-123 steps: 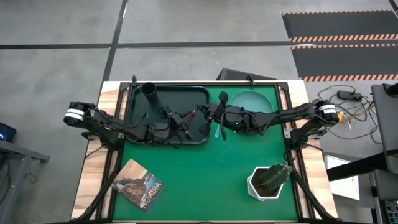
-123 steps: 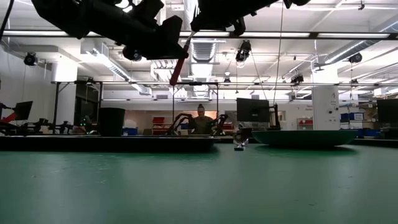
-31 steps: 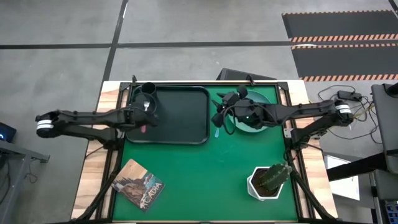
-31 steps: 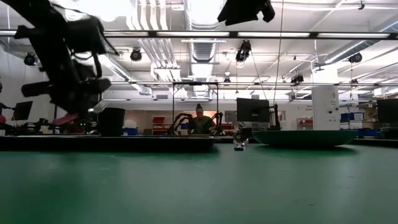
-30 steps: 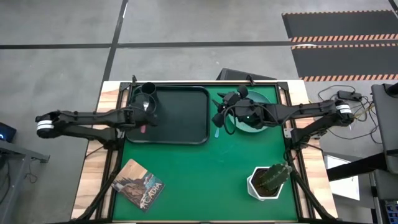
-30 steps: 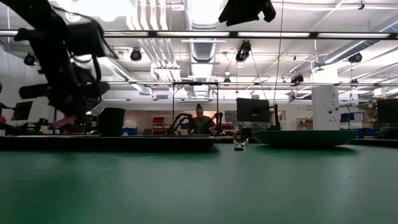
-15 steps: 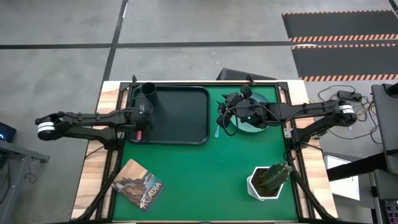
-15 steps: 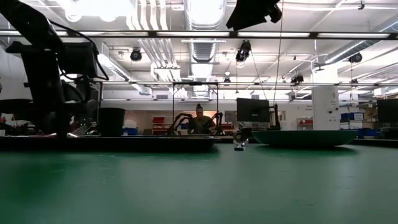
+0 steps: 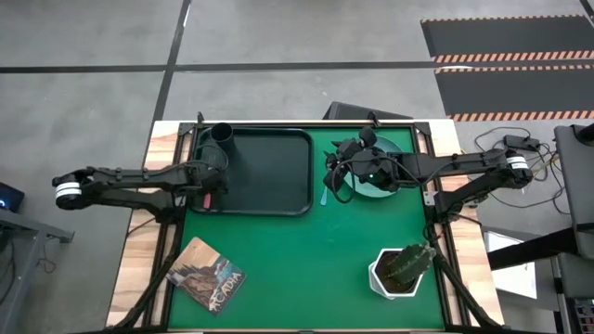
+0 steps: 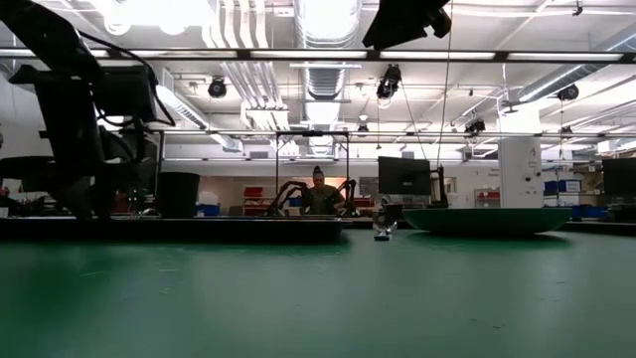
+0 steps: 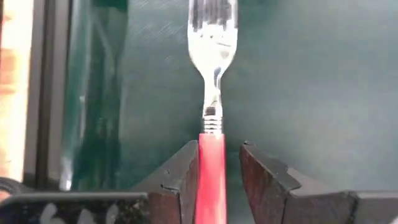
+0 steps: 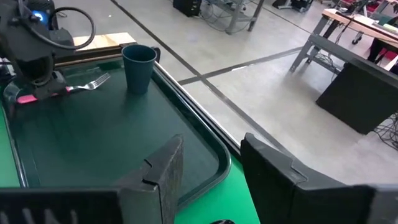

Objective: Pick and place plate/cup/fork/spoon on tray
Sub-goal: Put the blue spoon on the black serving tray to the right of the pink fork

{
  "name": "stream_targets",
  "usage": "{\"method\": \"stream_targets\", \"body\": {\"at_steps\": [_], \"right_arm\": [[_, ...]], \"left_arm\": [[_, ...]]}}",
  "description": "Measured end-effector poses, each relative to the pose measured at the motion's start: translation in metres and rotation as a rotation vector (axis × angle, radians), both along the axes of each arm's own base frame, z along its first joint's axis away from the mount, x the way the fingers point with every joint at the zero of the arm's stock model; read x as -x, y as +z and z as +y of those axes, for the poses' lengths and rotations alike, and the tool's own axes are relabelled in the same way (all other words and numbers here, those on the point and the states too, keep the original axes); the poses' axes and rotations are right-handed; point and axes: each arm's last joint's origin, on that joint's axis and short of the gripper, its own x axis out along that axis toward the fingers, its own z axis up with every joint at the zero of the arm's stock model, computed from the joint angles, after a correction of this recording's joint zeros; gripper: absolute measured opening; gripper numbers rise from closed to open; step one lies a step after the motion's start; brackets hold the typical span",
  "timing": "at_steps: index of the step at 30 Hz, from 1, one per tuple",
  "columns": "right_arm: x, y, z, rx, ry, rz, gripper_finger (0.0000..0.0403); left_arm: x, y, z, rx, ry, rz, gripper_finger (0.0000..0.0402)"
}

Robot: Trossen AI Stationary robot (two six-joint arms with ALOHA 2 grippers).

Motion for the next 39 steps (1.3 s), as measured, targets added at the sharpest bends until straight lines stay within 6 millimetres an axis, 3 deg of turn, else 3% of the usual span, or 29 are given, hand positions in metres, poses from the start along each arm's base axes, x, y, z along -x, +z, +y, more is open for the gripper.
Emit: {"method": "stream_targets", "body": {"at_steps": [11, 18, 22, 26, 32, 39], "right_arm": [[0.005, -0.008, 0.004, -0.098, 0.044, 0.063, 0.0133], [0.010, -0.013, 0.018, -0.118, 0.075, 0.110, 0.0122], [0.010, -0.012, 0.027, -0.142, 0.088, 0.085, 0.0116], [0.007, -0.008, 0.028, -0.199, 0.063, 0.029, 0.0109], [-0.012, -0.001, 0.033, -0.312, 0.135, 0.003, 0.0093], [-0.054, -0.002, 0.041, -0.402, 0.181, 0.083, 0.0074]], "left_arm": [[-0.018, 0.038, 0.006, -0.054, -0.139, -0.090, 0.0100], [-0.028, 0.055, 0.003, -0.081, -0.190, -0.147, 0.0101], [-0.045, 0.065, -0.004, -0.161, -0.338, -0.244, 0.0101], [-0.067, 0.088, -0.012, -0.353, -0.581, -0.400, 0.0101], [-0.080, 0.118, -0.020, -0.668, -0.829, -0.502, 0.0101], [-0.072, 0.130, -0.021, -0.847, -0.964, -0.409, 0.0101]]}}
